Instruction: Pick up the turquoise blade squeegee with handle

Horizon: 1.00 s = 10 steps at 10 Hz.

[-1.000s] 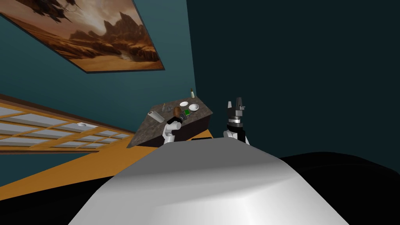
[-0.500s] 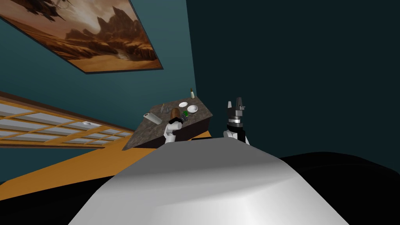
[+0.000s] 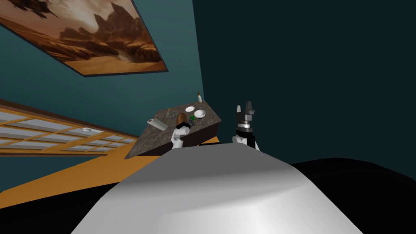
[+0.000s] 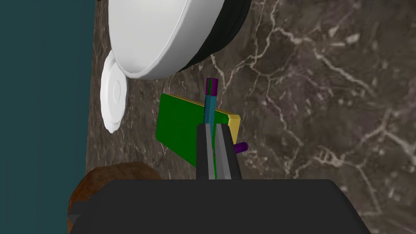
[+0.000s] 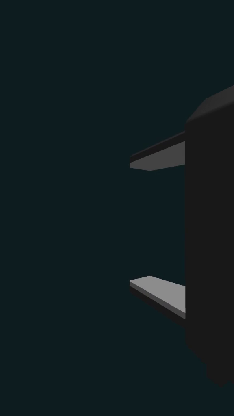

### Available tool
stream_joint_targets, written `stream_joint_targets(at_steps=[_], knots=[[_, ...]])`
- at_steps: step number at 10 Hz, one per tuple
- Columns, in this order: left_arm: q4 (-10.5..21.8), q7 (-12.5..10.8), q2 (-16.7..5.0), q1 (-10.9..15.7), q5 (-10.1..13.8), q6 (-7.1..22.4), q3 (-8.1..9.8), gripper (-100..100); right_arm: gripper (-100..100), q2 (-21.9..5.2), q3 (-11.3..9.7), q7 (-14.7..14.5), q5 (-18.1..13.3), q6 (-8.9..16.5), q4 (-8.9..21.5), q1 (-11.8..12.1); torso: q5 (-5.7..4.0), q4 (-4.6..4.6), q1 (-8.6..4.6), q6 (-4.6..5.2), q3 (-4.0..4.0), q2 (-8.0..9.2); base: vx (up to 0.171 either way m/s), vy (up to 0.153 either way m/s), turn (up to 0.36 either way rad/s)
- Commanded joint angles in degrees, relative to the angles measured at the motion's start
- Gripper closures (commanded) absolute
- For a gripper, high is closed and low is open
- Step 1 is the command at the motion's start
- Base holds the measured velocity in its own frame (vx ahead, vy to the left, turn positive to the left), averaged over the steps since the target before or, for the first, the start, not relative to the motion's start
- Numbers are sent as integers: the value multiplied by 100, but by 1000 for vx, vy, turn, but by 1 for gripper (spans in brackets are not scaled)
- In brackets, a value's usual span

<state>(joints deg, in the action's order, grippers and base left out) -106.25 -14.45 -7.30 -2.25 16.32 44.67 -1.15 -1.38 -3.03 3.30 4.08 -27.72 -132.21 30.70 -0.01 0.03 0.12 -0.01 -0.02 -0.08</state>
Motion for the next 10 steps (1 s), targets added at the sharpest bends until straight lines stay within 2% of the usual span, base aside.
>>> stream_joint_targets(at_steps=[1, 3, 4, 5, 10], knots=[[0, 0, 0, 0, 0, 0, 0, 100, 0, 0, 0, 0, 0, 0, 0, 0, 0, 0, 0, 0, 0, 0, 7, 3, 2], [-9, 1, -2, 9, -1, -10, 5, 100, 0, 0, 0, 0, 0, 0, 0, 0, 4, -7, 0, 1, -4, 0, 0, 0, 0], [-9, 1, -2, 9, -1, -10, 5, 0, 0, 0, 0, 0, 0, 0, 0, 0, 4, -7, 0, 1, -4, 0, 0, 0, 0], [29, 57, -33, 189, 114, -17, 63, -100, 0, 0, 0, 0, 0, 0, 0, 0, 4, -7, 0, 1, -4, 0, -49, -8, 71], [412, 278, -150, 972, 424, -54, 334, -100, 0, 0, 0, 0, 0, 0, 0, -1, 1, 2, -9, 1, 19, 39, -111, -19, 73]])
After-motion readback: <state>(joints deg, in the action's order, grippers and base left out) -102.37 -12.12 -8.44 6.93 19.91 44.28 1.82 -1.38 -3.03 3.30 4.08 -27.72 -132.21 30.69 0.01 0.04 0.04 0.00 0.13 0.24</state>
